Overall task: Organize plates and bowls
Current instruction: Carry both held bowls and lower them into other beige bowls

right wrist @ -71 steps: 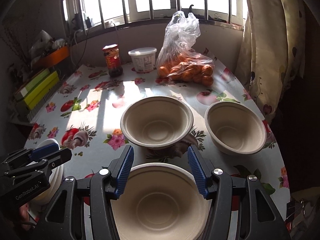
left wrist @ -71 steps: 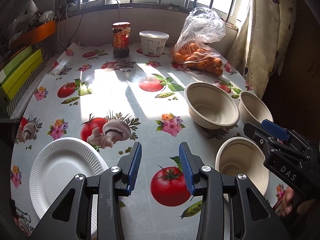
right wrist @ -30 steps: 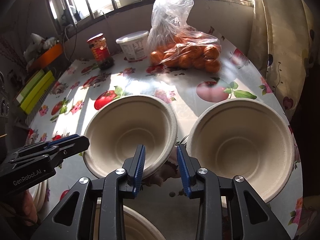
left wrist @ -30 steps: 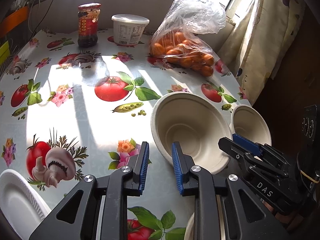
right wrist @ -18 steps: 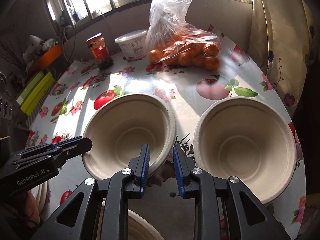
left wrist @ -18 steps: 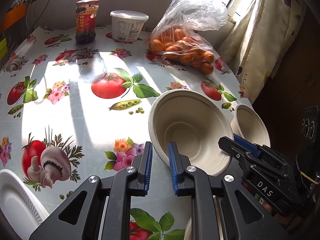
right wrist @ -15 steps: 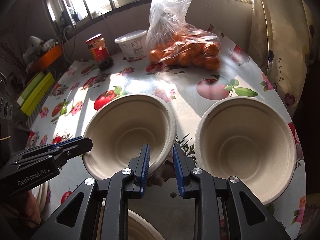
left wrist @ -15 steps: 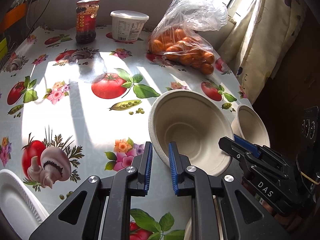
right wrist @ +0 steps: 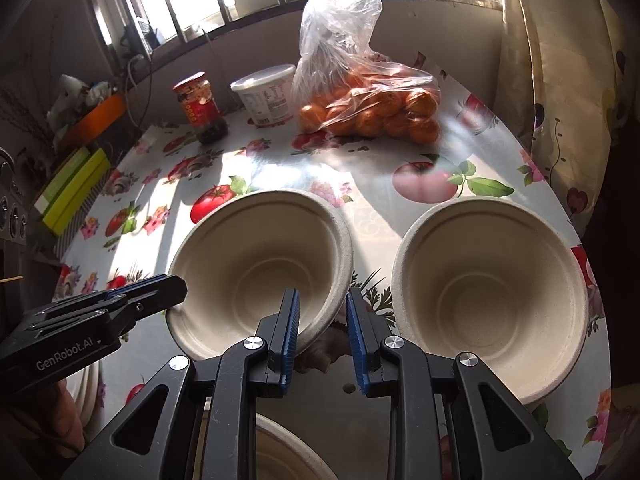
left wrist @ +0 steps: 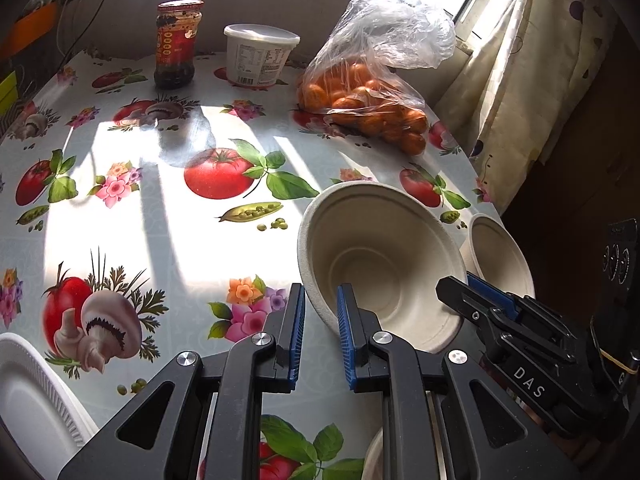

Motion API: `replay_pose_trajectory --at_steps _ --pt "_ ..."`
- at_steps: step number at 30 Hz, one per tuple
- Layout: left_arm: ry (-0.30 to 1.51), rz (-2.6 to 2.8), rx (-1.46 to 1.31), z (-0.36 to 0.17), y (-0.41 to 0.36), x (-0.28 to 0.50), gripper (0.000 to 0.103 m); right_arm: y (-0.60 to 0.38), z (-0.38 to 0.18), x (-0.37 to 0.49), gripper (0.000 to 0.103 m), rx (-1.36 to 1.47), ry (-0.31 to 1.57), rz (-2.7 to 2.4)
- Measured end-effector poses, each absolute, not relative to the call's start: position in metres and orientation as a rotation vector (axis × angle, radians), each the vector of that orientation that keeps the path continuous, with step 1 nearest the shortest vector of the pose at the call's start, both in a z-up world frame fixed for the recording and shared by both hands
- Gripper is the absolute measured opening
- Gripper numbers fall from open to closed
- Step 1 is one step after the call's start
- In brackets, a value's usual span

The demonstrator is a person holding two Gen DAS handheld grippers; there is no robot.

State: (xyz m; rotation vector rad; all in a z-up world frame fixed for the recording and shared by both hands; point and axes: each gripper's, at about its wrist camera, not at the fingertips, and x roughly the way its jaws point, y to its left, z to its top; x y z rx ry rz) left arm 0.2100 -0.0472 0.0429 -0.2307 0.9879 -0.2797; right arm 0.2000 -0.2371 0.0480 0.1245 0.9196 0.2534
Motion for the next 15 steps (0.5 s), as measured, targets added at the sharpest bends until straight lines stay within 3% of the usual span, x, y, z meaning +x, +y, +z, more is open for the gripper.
replay_pose_trajectory --at_steps 15 --pt "0.931 -0.31 -0.219 0.069 -0.047 0.184 0.017 -0.239 0.077 0.174 0.024 0.125 0.86 0.244"
